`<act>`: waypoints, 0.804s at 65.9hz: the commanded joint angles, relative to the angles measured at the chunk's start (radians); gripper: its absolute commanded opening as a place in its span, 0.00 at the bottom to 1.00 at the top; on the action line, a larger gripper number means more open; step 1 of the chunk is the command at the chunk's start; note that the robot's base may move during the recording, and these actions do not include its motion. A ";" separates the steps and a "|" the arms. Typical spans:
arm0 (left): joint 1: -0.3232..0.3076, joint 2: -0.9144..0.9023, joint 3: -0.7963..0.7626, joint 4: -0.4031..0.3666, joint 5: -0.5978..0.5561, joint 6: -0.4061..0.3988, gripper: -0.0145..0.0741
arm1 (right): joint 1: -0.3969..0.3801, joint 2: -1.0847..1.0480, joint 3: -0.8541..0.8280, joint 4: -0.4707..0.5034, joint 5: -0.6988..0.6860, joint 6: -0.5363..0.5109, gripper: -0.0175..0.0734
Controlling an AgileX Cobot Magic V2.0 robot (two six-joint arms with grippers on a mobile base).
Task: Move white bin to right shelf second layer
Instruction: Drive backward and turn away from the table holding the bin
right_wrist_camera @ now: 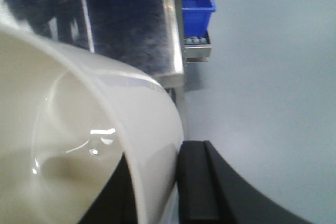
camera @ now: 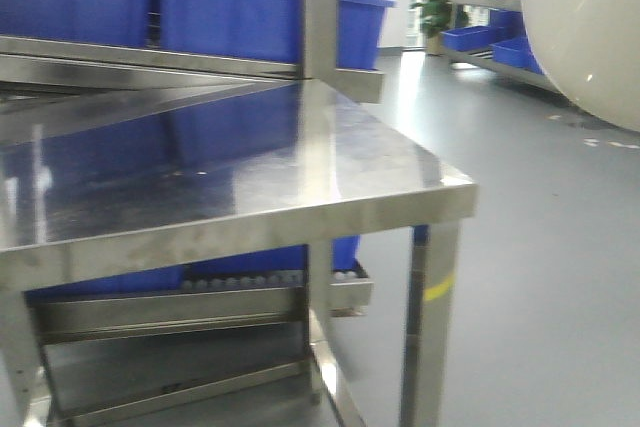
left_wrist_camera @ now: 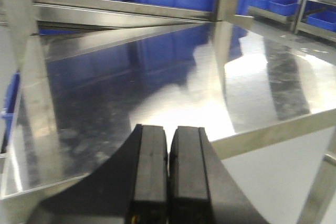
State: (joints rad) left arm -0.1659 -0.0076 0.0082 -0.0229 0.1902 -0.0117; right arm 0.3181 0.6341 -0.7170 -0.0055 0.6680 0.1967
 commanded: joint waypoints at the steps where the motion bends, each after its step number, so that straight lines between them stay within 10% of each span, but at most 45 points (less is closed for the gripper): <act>1: -0.007 -0.015 0.027 -0.001 -0.090 -0.010 0.26 | -0.005 -0.001 -0.031 -0.004 -0.088 -0.005 0.25; 53: -0.007 -0.015 0.027 -0.001 -0.090 -0.010 0.26 | -0.005 -0.001 -0.031 -0.004 -0.088 -0.005 0.25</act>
State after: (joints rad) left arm -0.1659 -0.0076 0.0082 -0.0229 0.1902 -0.0117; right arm 0.3181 0.6341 -0.7170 -0.0055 0.6689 0.1967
